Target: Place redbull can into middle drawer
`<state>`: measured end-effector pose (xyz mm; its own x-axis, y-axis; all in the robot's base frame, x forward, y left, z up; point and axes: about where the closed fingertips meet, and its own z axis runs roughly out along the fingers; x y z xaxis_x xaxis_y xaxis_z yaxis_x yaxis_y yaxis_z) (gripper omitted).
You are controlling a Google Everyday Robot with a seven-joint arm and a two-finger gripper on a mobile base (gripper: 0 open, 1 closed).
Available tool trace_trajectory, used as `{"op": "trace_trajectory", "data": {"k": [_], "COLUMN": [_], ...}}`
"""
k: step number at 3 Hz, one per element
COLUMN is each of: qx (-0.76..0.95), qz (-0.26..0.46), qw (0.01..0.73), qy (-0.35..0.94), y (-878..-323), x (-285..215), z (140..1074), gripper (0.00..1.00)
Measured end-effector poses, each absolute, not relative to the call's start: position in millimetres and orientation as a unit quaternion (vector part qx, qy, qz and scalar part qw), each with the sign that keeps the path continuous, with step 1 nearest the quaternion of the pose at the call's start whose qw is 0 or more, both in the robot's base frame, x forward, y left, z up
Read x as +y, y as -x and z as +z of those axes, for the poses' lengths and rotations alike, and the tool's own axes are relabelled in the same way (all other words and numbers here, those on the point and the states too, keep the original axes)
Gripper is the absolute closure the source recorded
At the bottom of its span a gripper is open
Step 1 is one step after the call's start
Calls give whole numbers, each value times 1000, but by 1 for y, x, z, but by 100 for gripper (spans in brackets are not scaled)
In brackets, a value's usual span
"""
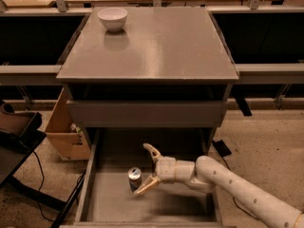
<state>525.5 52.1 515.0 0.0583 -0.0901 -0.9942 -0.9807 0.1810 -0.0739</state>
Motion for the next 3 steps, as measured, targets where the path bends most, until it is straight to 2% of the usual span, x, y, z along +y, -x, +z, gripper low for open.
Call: {"op": "trace_trajectory", "data": {"k": [2, 3], "qx": [581, 574], "qz": [346, 331], "qw": [501, 503], "qy": [541, 555], "y": [-514, -517], "x": [-1, 1], "z": [603, 622], "gripper": [0, 0]}}
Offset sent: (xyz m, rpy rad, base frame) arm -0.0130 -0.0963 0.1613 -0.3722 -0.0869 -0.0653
